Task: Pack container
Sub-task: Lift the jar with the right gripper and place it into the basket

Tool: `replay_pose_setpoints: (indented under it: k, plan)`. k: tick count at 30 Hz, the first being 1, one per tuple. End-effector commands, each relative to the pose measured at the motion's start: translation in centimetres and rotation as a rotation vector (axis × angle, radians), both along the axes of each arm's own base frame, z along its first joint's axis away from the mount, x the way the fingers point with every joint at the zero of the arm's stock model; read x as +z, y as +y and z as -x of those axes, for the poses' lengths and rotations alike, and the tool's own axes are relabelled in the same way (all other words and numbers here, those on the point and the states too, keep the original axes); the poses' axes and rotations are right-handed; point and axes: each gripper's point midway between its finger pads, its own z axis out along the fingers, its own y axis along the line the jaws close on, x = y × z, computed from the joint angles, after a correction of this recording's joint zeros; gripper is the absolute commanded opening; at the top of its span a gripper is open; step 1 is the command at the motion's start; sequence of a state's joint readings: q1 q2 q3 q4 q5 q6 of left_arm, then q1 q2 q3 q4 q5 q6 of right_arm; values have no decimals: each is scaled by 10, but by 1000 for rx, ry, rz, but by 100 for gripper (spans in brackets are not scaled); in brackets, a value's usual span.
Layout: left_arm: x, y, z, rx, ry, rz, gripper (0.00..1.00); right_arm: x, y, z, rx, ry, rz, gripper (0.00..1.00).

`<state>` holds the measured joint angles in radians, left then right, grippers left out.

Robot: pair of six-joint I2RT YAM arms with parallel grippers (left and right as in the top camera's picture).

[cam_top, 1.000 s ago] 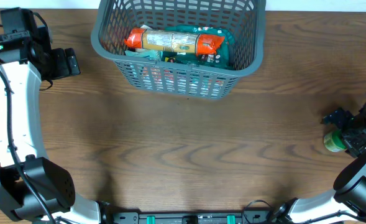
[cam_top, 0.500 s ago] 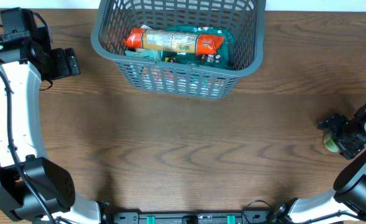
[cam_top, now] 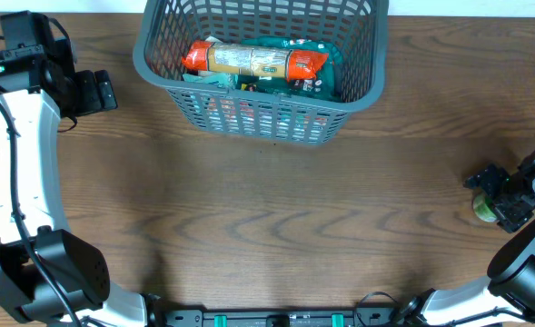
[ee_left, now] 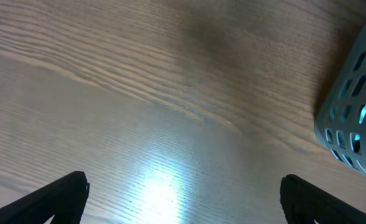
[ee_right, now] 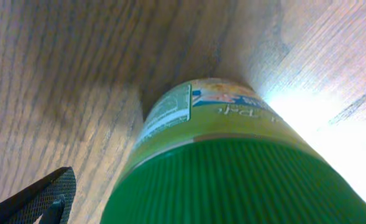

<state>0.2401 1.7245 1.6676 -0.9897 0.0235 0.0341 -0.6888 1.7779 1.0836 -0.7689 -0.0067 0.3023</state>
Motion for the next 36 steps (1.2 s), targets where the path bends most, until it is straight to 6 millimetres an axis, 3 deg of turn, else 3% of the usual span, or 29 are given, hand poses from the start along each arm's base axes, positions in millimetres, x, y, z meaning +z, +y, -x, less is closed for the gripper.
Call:
replay_pose_setpoints:
  k: [1,11,15,19,23,29,36]
  plan:
    - [-1,-2,1,-16,7,-1,99,-1,-4,3,2,14,19,91]
    - [-1,-2,1,-16,7,-1,98,0,-10,-1,3,-3,47,93]
    - [-1,-2,1,-16,7,-1,99,0,-11,-2,3,-4,48,89]
    - [-1,-2,1,-16,7,-1,98,0,-10,-1,3,-4,48,59]
    - [-1,-2,1,-16,7,-1,99,0,-10,-1,3,-4,48,42]
    - [-1,-2,1,-16,7,-1,99,0,-11,-2,3,-5,48,2]
    - [-1,-2,1,-16,7,-1,98,6,1,-17,23,-77,-15,1]
